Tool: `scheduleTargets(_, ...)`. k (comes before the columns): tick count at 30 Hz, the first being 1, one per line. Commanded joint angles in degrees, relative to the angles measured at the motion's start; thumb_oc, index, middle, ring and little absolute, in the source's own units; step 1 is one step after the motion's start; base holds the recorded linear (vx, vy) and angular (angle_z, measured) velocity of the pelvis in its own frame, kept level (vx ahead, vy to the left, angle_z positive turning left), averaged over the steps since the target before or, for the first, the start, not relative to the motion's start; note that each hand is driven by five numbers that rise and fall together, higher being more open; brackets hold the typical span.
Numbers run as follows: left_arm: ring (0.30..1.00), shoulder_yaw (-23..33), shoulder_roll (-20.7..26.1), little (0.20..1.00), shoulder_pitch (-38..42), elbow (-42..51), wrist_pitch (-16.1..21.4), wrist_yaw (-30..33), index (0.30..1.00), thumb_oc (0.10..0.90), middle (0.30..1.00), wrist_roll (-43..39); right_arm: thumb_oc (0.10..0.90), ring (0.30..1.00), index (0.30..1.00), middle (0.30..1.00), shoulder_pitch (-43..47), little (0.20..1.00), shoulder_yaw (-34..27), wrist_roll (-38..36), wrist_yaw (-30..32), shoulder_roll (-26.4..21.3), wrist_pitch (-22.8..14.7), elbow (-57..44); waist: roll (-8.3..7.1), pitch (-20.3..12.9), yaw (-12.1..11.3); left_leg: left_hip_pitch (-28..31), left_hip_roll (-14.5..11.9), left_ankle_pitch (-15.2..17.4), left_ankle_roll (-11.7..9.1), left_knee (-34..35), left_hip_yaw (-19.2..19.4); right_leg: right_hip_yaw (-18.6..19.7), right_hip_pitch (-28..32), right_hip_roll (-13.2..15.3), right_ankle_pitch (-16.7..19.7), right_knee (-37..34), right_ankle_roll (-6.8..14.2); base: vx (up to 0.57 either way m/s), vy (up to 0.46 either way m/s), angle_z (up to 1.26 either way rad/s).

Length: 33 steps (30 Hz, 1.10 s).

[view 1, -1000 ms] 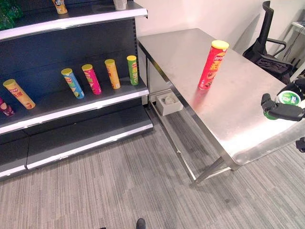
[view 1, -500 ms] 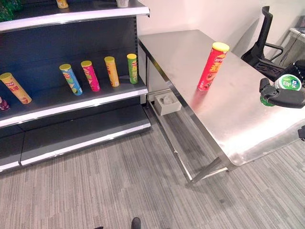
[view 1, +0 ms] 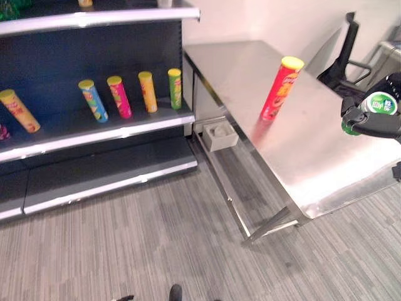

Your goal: Put the goods on the table back onto the shelves and tidy them up.

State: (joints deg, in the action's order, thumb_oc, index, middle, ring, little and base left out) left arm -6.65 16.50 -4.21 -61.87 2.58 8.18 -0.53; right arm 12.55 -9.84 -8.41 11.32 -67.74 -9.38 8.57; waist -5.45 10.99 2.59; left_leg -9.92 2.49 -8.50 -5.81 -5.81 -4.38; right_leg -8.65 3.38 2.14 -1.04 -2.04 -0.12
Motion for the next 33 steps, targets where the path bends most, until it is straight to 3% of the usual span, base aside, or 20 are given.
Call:
scheduleTargets(1,0.900,-4.8,1.7,0.900,0.8,-1.4,0.6,0.5,0.900,0.800,0.900,-0.8,0.400,0.300,0.300,0.300,7.3,0.300,-7.1,-4.5,4.1,-7.3,-4.1,-2.9,-1.22,-1.5,-3.4,3.1,-14.2,4.3,-2.5,5.0,3.7,-0.8,4.2,0.9,-1.9,-1.9,5.8,0.12,0.295,0.64)
scheduleTargets(4,0.900,-5.0,2.0,0.900,1.8,-1.2,0.7,0.9,0.900,0.800,0.900,-0.7,0.400,0.300,0.300,0.300,6.5,0.300,-8.0,-5.6,4.6,-6.4,-3.8,-2.2,-0.83,-2.2,-3.3,2.6,-15.6,2.8,-2.9,10.8,6.5,-0.8,4.0,2.0,-3.0,-1.9,6.6,0.15,0.303,0.44)
scheduleTargets(5,0.900,-5.3,1.9,0.900,1.8,-0.9,0.9,1.1,0.900,0.800,0.900,-0.1,0.400,0.300,0.300,0.300,5.4,0.300,-9.0,-6.0,4.6,-5.2,-3.6,-2.5,0.26,-3.7,-3.5,3.9,-15.6,1.8,-3.4,10.8,7.3,-0.9,5.0,3.2,-2.8,-2.5,8.1,0.32,0.560,0.17)
scheduleTargets(6,0.900,-5.8,2.1,0.900,2.0,-1.0,1.0,1.1,0.900,0.800,0.900,0.8,0.400,0.300,0.300,0.300,5.9,0.300,-8.6,-5.3,4.8,-4.5,-3.1,-2.5,0.76,-4.9,-3.7,4.8,-14.0,2.1,-2.9,10.3,7.2,-0.7,5.6,5.8,-2.4,-2.5,9.3,0.28,0.467,-0.11)
scheduleTargets(7,0.900,-5.7,2.1,0.900,1.9,-1.0,1.0,1.2,0.900,0.800,0.900,0.8,0.400,0.300,0.300,0.300,6.1,0.300,-8.3,-5.2,4.9,-4.5,-3.1,-2.5,0.59,-4.9,-3.7,4.9,-13.7,2.2,-2.8,10.3,7.3,-0.6,5.7,6.1,-2.4,-2.5,9.4,0.33,0.617,-0.17)
scheduleTargets(8,0.900,-6.1,3.6,0.900,2.1,-0.9,1.1,1.3,0.900,0.800,0.900,2.1,0.400,0.300,0.300,0.300,9.4,0.300,-4.9,-4.4,5.0,-4.4,-2.6,-1.8,0.14,-5.3,-4.4,6.3,-10.6,4.2,-0.7,9.6,8.6,1.0,4.5,10.4,-1.1,0.1,11.1,0.21,0.487,-0.15)
scheduleTargets(9,0.900,-6.0,4.2,0.900,2.1,-1.0,1.0,1.4,0.900,0.800,0.900,2.6,0.400,0.300,0.300,0.300,10.3,0.300,-4.1,-4.2,5.1,-4.6,-2.5,-1.4,0.12,-5.3,-4.5,6.7,-9.7,4.7,0.0,9.6,9.1,1.4,3.7,11.6,-0.2,1.7,11.5,0.23,0.587,-0.16)
scheduleTargets(11,0.900,-5.5,5.1,0.900,2.1,-0.9,1.0,1.6,0.900,0.800,0.900,2.7,0.400,0.300,0.300,0.300,12.7,0.300,-1.9,-4.0,5.1,-5.1,-2.2,-0.7,0.11,-5.2,-4.9,7.6,-7.6,5.7,1.4,9.8,9.8,2.6,1.2,13.5,1.3,6.3,11.9,0.10,0.387,-0.09)
scheduleTargets(12,0.900,-5.1,5.9,0.900,1.9,-0.5,0.9,1.8,0.900,0.800,0.900,2.2,0.400,0.300,0.300,0.300,15.7,0.300,0.7,-3.8,5.4,-5.8,-1.9,0.1,0.15,-4.3,-5.1,8.7,-5.2,6.6,2.9,9.9,9.9,3.7,-0.9,15.5,5.7,11.4,11.7,0.07,0.424,0.03)
scheduleTargets(14,0.900,-4.7,6.8,0.900,1.7,-0.2,0.9,2.0,0.900,0.800,0.900,1.7,0.400,0.300,0.300,0.300,18.6,0.300,3.3,-4.0,5.8,-6.2,-2.1,0.5,0.52,-3.1,-5.3,9.4,-3.9,7.1,4.0,10.0,10.0,3.4,-3.3,16.7,8.1,15.8,10.8,0.05,0.318,0.06)
scheduleTargets(16,0.900,-4.4,7.2,0.900,1.7,0.2,0.8,1.7,0.900,0.800,0.900,1.6,0.400,0.300,0.300,0.300,19.8,0.300,4.6,-4.2,5.5,-6.5,-2.0,0.8,0.90,-2.4,-4.8,10.5,-3.3,7.8,4.5,10.2,9.1,5.0,-5.6,14.1,6.4,18.4,9.5,0.10,0.177,0.07)
scheduleTargets(20,0.900,-4.7,7.1,0.900,2.3,0.0,1.1,1.1,0.900,0.800,0.900,0.8,0.400,0.300,0.300,0.300,24.3,0.300,7.1,-5.7,5.9,-8.6,-2.6,2.0,1.04,-1.6,-4.3,12.4,-2.1,8.8,5.0,10.7,8.0,4.6,-9.2,6.9,2.3,13.8,8.6,0.16,0.089,0.25)
scheduleTargets(23,0.900,-5.2,6.2,0.900,2.6,-0.6,0.9,0.5,0.900,0.800,0.900,0.8,0.400,0.300,0.300,0.300,27.8,0.300,10.2,-6.7,6.4,-9.9,-3.1,3.8,0.09,-0.5,-3.1,15.4,0.2,10.5,5.7,10.8,6.0,5.8,-13.0,1.0,5.2,6.9,8.9,0.26,0.035,0.10)
scheduleTargets(24,0.900,-5.3,5.6,0.900,2.8,-0.9,0.8,0.0,0.900,0.800,0.900,1.0,0.400,0.300,0.300,0.300,29.6,0.300,12.1,-6.1,6.4,-11.3,-2.8,4.3,-0.10,-0.2,-2.0,17.4,1.5,11.9,6.0,10.8,3.6,6.3,-15.3,-1.6,8.4,2.1,9.8,0.37,0.019,0.20)
scheduleTargets(26,0.900,-5.6,5.2,0.900,3.2,-1.0,0.7,-0.3,0.900,0.800,0.900,1.6,0.400,0.300,0.300,0.300,30.9,0.300,14.0,-5.1,6.1,-13.0,-2.4,4.3,-0.89,-0.1,-1.2,18.5,2.4,12.7,6.0,10.8,1.8,6.2,-15.9,-2.4,10.0,-0.3,10.2,0.30,-0.027,0.55)
scheduleTargets(28,0.900,-6.4,4.6,0.900,3.6,-1.2,1.0,-0.4,0.900,0.800,0.900,2.4,0.400,0.300,0.300,0.300,32.0,0.300,15.0,-4.9,5.9,-14.4,-2.5,4.2,-1.35,-1.1,-0.7,19.3,2.9,14.2,5.9,10.8,0.7,6.2,-14.0,-2.0,10.6,-2.0,9.0,0.22,-0.087,1.00)
scheduleTargets(33,0.900,-8.0,3.5,0.900,3.7,-1.0,1.0,-0.5,0.900,0.800,0.900,2.4,0.400,0.300,0.300,0.300,37.4,0.300,19.9,-5.6,4.5,-17.3,-2.9,4.8,-0.73,-4.5,0.2,21.9,-0.7,17.4,3.9,9.4,0.2,3.9,-11.0,-2.5,8.7,-0.5,7.3,0.32,-0.192,0.94)
